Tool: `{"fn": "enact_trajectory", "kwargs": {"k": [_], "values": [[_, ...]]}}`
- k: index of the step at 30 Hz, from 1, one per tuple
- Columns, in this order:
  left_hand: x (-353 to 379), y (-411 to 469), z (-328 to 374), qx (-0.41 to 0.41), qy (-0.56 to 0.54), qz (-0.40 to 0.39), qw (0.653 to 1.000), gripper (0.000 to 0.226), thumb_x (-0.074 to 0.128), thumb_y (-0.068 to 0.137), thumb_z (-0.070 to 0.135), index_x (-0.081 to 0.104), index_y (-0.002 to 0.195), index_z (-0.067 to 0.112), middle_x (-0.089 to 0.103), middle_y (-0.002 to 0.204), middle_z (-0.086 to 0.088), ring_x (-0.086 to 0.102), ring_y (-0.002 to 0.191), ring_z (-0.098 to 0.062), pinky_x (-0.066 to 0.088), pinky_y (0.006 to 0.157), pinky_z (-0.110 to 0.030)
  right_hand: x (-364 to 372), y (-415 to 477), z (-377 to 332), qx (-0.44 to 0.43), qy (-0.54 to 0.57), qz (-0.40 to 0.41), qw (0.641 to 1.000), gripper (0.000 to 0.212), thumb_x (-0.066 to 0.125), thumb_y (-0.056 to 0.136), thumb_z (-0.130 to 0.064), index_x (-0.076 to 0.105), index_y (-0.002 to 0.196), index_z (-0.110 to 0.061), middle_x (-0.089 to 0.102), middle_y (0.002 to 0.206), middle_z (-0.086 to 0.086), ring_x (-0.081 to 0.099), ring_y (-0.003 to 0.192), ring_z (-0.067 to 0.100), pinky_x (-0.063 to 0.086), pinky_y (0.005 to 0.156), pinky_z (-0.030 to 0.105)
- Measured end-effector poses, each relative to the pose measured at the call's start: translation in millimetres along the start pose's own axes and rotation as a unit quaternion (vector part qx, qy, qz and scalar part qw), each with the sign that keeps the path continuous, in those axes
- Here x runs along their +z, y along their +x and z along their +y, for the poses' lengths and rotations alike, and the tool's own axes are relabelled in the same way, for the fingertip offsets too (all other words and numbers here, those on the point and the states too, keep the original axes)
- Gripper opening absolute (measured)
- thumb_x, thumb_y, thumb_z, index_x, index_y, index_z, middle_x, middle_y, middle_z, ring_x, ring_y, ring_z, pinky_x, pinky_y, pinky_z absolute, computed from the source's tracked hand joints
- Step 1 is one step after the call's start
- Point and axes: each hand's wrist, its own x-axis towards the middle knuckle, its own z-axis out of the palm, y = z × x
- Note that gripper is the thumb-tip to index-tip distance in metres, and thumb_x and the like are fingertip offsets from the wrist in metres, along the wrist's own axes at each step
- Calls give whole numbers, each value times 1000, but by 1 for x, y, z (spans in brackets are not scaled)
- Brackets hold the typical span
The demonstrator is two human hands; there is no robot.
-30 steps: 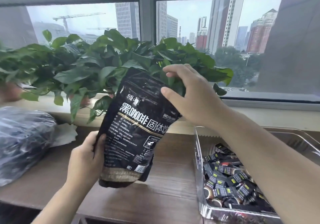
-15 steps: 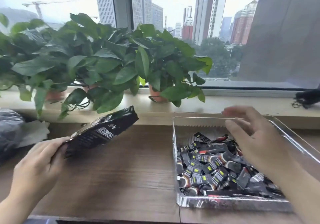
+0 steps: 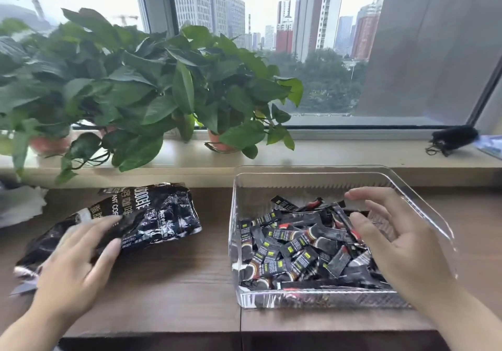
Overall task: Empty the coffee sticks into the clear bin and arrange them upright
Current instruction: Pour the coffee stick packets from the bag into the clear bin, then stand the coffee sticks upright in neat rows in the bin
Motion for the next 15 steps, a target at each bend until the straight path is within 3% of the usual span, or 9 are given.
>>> {"fn": "enact_trajectory", "kwargs": {"k": [5,8,15], "values": [[14,23,80,67,-80,1,995,57,41,93,51,53,139,20,49,130,12,40,125,-4,26,106,-18,2,8,-3,-42,-41,-33,998,40,55,82,-54,63,118,-37,62,117,-30,53,116,-13,38,92,4],[29,29,118,115,-105,-11,988,57,42,94,53,50,141,23,46,133,17,39,127,0,22,106,-7,5,14,-6,-56,-69,-61,994,42,52,84,-56,57,123,-42,57,121,-32,49,118,-15,29,92,-5],[52,38,191,177,-113,-46,977,61,41,96,57,46,145,22,49,142,8,40,133,-10,31,111,-28,3,21,-12,-101,-96,-74,988,45,51,86,-57,56,127,-40,55,127,-27,44,122,-16,26,95,-5]]}}
